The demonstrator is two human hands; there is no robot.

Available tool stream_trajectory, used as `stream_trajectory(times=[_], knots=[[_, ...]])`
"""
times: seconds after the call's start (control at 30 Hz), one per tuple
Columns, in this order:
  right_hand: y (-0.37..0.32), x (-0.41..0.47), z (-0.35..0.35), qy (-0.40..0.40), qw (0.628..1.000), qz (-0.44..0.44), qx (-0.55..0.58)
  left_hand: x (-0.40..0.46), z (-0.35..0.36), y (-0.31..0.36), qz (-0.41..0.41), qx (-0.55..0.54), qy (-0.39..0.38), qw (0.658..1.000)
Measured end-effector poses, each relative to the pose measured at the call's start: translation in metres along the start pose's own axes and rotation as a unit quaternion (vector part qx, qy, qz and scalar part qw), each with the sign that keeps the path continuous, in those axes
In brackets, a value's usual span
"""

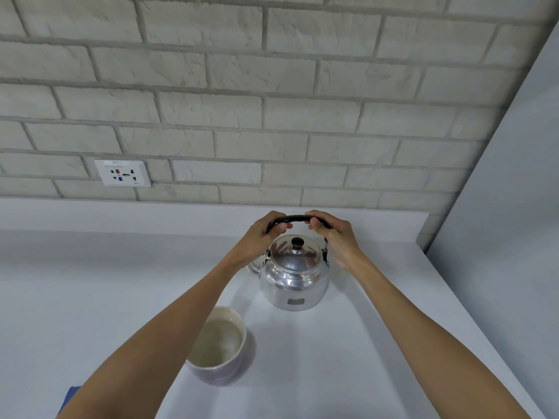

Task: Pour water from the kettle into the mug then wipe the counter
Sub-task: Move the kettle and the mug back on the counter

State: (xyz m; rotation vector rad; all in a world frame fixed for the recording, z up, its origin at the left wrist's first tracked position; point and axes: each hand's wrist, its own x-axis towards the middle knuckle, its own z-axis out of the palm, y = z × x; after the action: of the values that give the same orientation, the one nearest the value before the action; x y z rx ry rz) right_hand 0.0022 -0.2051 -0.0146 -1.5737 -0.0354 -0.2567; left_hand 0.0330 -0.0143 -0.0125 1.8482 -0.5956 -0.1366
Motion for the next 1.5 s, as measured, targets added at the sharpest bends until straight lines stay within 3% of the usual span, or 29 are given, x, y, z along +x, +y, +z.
stream_trajectory(times=[0.27,0.5,0.63,0.8,1.0,1.23,1.5], knots=[[-0.002,-0.001,-0.005,-0.031,0.999,0.006,-0.016,0.000,-0.002,-0.004,0.008,-0.002,-0.003,1.000],[-0.023,-0.009,-0.011,-0.095,0.982,0.041,-0.158,-0.005,-0.005,0.002,-0.026,0.061,-0.031,0.997],[-0.051,-0.021,-0.006,-0.095,0.974,0.007,-0.206,-0.016,-0.010,0.020,-0.011,0.084,-0.039,0.996],[-0.092,-0.050,0.011,-0.110,0.972,-0.080,-0.192,-0.046,-0.022,0.041,0.009,0.053,-0.037,0.998],[-0.124,-0.102,0.041,-0.120,0.976,-0.098,-0.155,-0.104,-0.037,0.067,0.022,0.059,-0.017,0.998],[-0.117,-0.166,0.084,-0.139,0.983,-0.052,-0.113,-0.187,-0.060,0.074,0.006,0.117,0.039,0.992],[-0.077,-0.227,0.150,-0.211,0.971,0.028,-0.111,-0.281,-0.079,0.041,-0.079,0.144,0.104,0.981]])
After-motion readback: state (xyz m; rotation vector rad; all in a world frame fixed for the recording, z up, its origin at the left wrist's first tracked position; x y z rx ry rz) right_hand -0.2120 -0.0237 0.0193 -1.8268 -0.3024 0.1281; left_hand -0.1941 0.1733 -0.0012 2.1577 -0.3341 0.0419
